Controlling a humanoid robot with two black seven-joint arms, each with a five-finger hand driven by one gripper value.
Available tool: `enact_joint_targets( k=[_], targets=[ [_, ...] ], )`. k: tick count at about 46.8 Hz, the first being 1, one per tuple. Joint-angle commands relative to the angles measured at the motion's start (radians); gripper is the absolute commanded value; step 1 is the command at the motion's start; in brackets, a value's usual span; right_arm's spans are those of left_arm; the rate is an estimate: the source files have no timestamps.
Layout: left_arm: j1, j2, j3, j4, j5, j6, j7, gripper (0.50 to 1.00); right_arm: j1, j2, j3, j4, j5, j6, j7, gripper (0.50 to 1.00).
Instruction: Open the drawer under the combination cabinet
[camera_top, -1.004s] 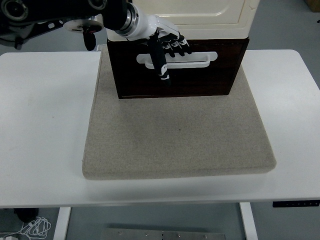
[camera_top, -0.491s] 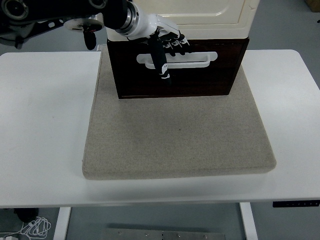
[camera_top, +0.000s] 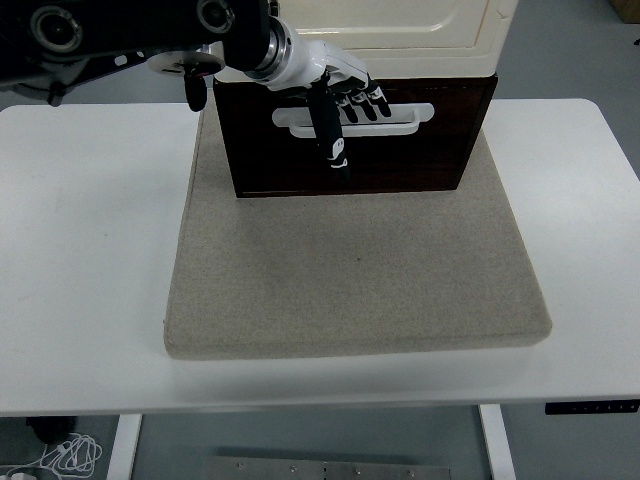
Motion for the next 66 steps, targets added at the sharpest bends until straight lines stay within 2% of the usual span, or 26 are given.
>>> enact_joint_targets(
  k=[1,66],
  targets=[
    [0.003,-0.003,0.001,0.0,-0.002,0.007,-0.001,1.0,0.0,0.0,0.0,0.0,0.0,0.0,0.0,0.926],
    [0.031,-0.028,0.019,0.007,0.0,0.021,-0.001,1.0,0.001,0.0,0.0,0.0,0.0,0.0,0.0,0.926]
  ],
)
